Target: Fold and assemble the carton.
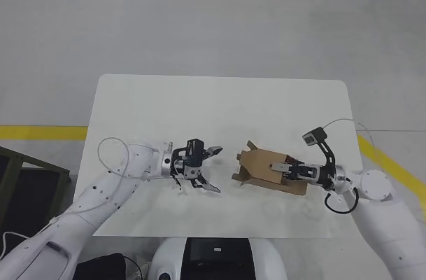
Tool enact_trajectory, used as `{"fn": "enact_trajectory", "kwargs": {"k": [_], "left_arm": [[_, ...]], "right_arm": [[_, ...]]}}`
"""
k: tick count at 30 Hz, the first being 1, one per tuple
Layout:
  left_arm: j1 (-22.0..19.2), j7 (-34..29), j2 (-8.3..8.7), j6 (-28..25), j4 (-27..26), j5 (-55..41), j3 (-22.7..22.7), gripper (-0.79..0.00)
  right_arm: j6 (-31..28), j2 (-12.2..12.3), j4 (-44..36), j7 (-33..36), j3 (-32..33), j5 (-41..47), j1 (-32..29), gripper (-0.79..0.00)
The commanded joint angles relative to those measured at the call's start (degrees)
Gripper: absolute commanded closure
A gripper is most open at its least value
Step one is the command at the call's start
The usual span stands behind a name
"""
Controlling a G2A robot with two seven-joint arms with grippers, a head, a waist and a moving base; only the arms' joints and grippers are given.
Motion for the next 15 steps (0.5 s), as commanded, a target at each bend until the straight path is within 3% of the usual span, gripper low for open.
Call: {"fn": "enact_trajectory", "kwargs": {"k": [1, 15], "left_arm": [[-0.53, 0.38, -0.42, 0.0, 0.58, -0.21, 1.27, -0.785], [-2.98, 0.2, -3.49, 0.0, 2.6, -2.16, 8.49, -0.785]], "right_arm": [[-0.05, -0.14, 0.12, -0.36, -0.3, 0.34, 0.2, 0.0], [-0.51, -0.86, 0.31, -2.37, -1.31, 1.42, 0.69, 0.0]]}}
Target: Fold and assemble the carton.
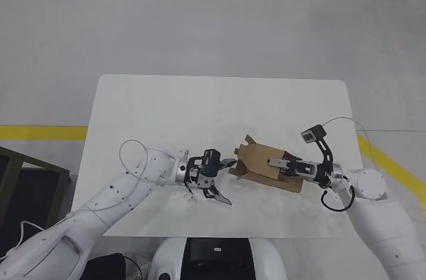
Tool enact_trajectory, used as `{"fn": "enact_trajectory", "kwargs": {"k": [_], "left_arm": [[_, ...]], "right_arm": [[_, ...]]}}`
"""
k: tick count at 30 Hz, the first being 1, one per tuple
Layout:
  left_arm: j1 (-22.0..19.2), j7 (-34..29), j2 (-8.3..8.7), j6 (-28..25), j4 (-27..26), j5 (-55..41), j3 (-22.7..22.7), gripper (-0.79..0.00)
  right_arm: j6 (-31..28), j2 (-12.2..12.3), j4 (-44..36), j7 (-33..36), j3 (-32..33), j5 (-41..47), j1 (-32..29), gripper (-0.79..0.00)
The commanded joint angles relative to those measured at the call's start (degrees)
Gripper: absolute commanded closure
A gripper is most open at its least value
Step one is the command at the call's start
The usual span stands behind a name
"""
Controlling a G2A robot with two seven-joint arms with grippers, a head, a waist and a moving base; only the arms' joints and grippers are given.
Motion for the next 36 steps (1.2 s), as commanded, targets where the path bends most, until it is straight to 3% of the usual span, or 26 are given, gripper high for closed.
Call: {"fn": "enact_trajectory", "kwargs": {"k": [1, 36], "left_arm": [[-0.34, 0.31, -0.11, 0.0, -0.05, -0.27, 0.81, -0.785], [-3.51, 0.22, -0.44, 0.0, -1.34, -5.56, 4.45, -0.785]], "right_arm": [[-0.07, -0.08, -0.06, -0.23, -0.11, -0.03, 0.01, 0.0], [-0.66, -0.72, -1.84, 0.67, -0.79, -2.17, -1.42, 0.0]]}}
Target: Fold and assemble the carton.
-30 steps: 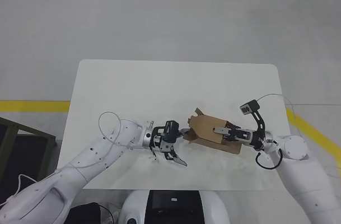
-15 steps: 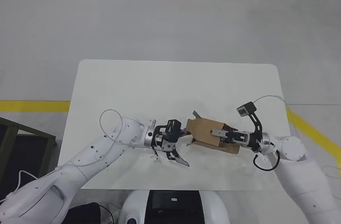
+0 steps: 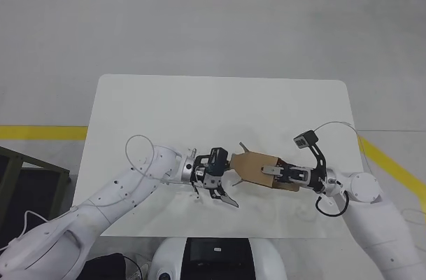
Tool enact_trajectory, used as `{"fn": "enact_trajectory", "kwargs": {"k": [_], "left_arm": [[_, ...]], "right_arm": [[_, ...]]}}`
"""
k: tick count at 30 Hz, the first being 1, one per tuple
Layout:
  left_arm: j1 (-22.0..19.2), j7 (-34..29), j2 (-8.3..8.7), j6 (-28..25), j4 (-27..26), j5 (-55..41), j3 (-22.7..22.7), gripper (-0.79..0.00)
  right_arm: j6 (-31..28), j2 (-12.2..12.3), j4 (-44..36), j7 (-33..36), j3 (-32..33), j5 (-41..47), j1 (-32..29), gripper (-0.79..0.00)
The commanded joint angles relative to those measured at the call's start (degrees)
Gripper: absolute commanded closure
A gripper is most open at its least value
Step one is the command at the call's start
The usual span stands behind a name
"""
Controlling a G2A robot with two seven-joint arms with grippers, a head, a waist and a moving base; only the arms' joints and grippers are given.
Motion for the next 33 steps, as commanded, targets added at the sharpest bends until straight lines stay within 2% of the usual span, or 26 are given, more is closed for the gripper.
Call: {"fn": "enact_trajectory", "kwargs": {"k": [1, 13, 14, 16, 17, 20, 21, 23, 24, 28, 30, 33], "left_arm": [[-0.02, 0.0, -0.05, 0.0, 0.03, -0.14, -0.07, -0.785], [-0.33, -0.48, 0.05, 0.0, 0.52, -3.12, 0.8, -0.785], [-0.43, -0.49, 0.09, 0.0, 0.56, -3.47, 0.97, -0.763], [-0.62, -0.51, 0.18, 0.0, 0.61, -4.11, 1.35, -0.523], [-0.74, -0.55, 0.23, 0.0, 0.63, -4.38, 1.54, -0.499], [-1.08, -0.58, 0.35, 0.0, 0.69, -5.1, 2.06, -0.477], [-1.16, -0.58, 0.39, 0.0, 0.72, -5.32, 2.23, -0.502], [-1.33, -0.56, 0.47, 0.0, 0.86, -5.83, 2.56, -0.6], [-1.41, -0.52, 0.51, 0.0, 0.93, -6.16, 2.71, -0.606], [-1.76, -0.41, 0.71, 0.0, 1.2, -7.26, 3.42, -0.505], [-1.93, -0.29, 0.83, 0.0, 1.29, -7.87, 3.84, -0.428], [-2.23, 0.04, 1.08, 0.0, 1.47, -8.8, 4.52, -0.428]], "right_arm": [[-0.05, -0.01, -0.1, 0.14, 0.05, -0.05, -0.04, 0.0], [-0.09, -0.2, 0.28, 0.71, 0.0, 0.49, 0.0, 0.0], [-0.13, -0.22, 0.33, 0.75, 0.01, 0.51, 0.02, 0.0], [-0.15, -0.25, 0.41, 0.82, 0.02, 0.53, 0.05, 0.0], [-0.15, -0.26, 0.43, 0.85, 0.03, 0.53, 0.06, 0.0], [-0.17, -0.3, 0.47, 0.95, 0.04, 0.49, 0.09, 0.0], [-0.14, -0.31, 0.49, 1.07, 0.03, 0.49, 0.1, 0.0], [-0.14, -0.33, 0.59, 1.22, 0.06, 0.6, 0.09, 0.0], [-0.17, -0.33, 0.63, 1.28, 0.09, 0.62, 0.08, 0.0], [-0.24, -0.35, 0.82, 1.6, 0.22, 0.81, -0.01, 0.0], [-0.24, -0.35, 0.92, 1.84, 0.33, 0.99, -0.06, 0.0], [-0.34, -0.36, 1.02, 2.23, 0.48, 1.28, -0.13, 0.0]]}}
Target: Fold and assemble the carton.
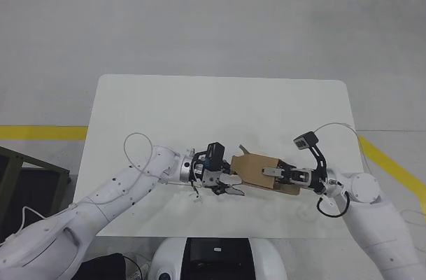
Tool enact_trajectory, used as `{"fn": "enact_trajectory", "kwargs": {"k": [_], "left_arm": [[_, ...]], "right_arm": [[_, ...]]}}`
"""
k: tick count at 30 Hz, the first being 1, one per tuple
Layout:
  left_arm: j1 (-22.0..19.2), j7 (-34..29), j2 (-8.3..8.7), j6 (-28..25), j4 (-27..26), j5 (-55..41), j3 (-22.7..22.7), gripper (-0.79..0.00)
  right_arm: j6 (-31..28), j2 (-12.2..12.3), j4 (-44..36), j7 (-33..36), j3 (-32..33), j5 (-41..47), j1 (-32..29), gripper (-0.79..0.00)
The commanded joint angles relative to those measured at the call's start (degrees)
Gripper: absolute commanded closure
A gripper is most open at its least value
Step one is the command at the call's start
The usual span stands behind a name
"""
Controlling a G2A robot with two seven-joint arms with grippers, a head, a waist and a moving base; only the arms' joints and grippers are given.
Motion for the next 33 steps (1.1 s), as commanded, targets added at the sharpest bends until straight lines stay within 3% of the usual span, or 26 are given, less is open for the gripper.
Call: {"fn": "enact_trajectory", "kwargs": {"k": [1, 5, 21, 33], "left_arm": [[-0.24, 0.25, 0.19, 0.0, 0.13, -0.61, 0.52, -0.425], [-0.77, 0.81, 0.61, 0.0, 0.44, -2.29, 1.91, -0.351], [-4.06, 3.25, 2.12, 0.0, 1.37, -9.04, 6.89, -0.286], [-4.45, -1.76, 0.97, 0.0, 1.53, -14.18, 6.91, -0.148]], "right_arm": [[-0.1, 0.0, 0.05, 0.31, 0.08, 0.06, -0.04, 0.0], [-0.13, 0.0, 0.08, 0.69, 0.22, 0.08, -0.11, 0.0], [0.02, -0.06, -0.14, 1.39, 0.37, -0.39, -0.17, 0.0], [-0.36, -0.01, -0.73, 1.64, 0.96, -0.36, -0.85, 0.0]]}}
